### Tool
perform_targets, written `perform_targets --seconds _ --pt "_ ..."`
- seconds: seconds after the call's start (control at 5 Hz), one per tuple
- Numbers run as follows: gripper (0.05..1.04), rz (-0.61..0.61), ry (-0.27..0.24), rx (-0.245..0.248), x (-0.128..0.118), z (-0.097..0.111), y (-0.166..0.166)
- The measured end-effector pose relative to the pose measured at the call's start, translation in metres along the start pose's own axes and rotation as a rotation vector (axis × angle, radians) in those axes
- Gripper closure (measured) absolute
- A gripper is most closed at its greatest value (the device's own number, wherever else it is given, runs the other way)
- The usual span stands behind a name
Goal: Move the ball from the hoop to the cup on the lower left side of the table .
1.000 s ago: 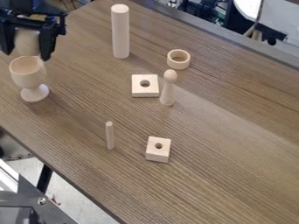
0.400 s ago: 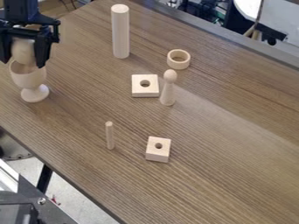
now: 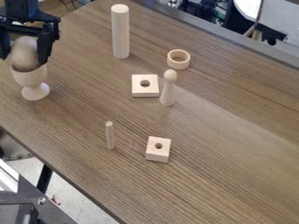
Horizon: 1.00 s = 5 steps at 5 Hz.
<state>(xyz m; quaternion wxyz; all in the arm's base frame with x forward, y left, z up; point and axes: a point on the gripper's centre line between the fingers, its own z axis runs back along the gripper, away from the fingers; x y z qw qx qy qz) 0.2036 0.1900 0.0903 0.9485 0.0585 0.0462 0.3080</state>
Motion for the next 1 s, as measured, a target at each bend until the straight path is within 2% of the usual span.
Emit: perform_targets --seconds 0.4,0.6,0.8,1.0 --pt "0.084 -0.009 0.011 0.011 -0.001 0.002 -0.002" --pt "0.083 -0.03 -0.036 0.016 -0.003 0.019 -0.009" --pt "0.084 -0.145 -0.18 -0.098 0.006 0.041 -0.03" --pt "0.084 -0.251 -0.128 -0.224 0.029 0.042 -0.076"
